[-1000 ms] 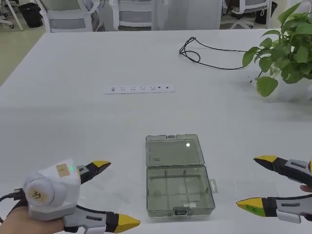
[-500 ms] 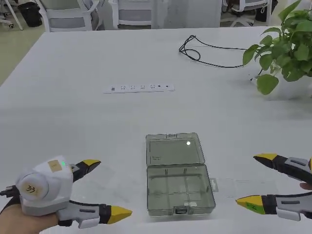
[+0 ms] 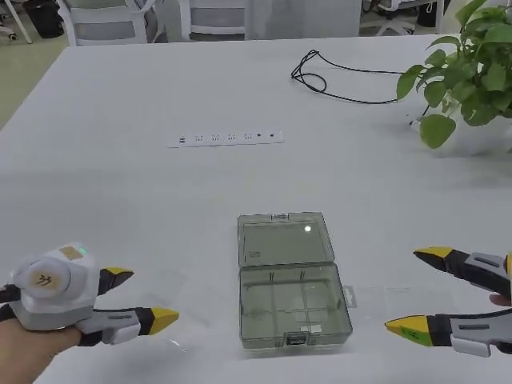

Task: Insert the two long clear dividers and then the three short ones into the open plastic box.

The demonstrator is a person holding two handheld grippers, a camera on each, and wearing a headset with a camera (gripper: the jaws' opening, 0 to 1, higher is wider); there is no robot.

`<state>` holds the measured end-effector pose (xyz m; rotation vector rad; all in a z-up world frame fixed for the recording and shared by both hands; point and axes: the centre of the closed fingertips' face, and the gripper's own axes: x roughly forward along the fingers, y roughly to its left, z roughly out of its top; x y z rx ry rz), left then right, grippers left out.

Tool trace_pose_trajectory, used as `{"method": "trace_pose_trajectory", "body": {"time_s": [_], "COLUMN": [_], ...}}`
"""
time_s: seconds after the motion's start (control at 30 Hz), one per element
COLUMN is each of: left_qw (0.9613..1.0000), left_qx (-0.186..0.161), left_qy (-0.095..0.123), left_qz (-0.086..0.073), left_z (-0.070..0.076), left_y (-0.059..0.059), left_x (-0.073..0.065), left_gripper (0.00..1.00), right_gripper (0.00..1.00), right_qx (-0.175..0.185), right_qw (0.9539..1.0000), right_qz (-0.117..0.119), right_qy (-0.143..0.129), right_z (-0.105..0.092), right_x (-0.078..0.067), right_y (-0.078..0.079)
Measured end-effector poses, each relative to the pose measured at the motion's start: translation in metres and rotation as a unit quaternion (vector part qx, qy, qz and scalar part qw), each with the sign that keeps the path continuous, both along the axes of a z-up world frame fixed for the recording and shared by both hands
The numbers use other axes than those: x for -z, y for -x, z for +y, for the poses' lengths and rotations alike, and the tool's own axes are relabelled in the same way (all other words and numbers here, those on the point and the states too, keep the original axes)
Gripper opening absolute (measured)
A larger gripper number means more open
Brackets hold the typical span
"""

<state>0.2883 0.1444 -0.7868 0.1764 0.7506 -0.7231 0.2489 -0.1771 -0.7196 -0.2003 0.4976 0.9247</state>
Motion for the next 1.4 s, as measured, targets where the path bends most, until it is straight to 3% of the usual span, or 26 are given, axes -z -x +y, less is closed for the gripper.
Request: {"method": "trace_pose_trajectory", "body": {"time_s": [0.1, 0.3, 0.53, 0.77, 1.03, 1.33, 1.4], "left_qw": [0.9996, 0.9987, 0.9945, 0.9909, 0.9871, 0.9827, 0.9819], "left_qx": [-0.008, -0.016, -0.029, -0.046, -0.051, -0.043, -0.052], "left_qy": [-0.024, -0.037, -0.076, -0.09, -0.11, -0.146, -0.145], "left_qz": [0.015, 0.031, 0.065, 0.089, 0.105, 0.105, 0.11], "left_z": [0.006, 0.007, 0.014, 0.022, 0.023, 0.029, 0.03], "left_y": [0.0, 0.001, 0.005, 0.004, 0.003, -0.001, -0.003], "left_x": [0.011, 0.019, 0.036, 0.049, 0.056, 0.061, 0.062], "left_gripper": [0.62, 0.53, 0.49, 0.45, 0.42, 0.38, 0.37], "right_gripper": [0.78, 0.78, 0.78, 0.78, 0.78, 0.77, 0.77], "right_qx": [0.001, 0.002, 0.002, 0.003, 0.004, 0.002, 0.002], "right_qw": [1.0, 1.0, 1.0, 1.0, 1.0, 1.0, 1.0], "right_qz": [0.0, 0.001, 0.001, 0.003, 0.003, 0.003, 0.003], "right_qy": [-0.001, -0.002, -0.004, -0.004, -0.004, -0.005, -0.005], "right_z": [0.0, 0.0, 0.0, 0.0, -0.001, 0.0, 0.0], "right_x": [0.0, 0.0, 0.001, 0.001, 0.0, 0.0, 0.0], "right_y": [0.0, 0.0, 0.0, 0.0, 0.001, 0.001, 0.001]}}
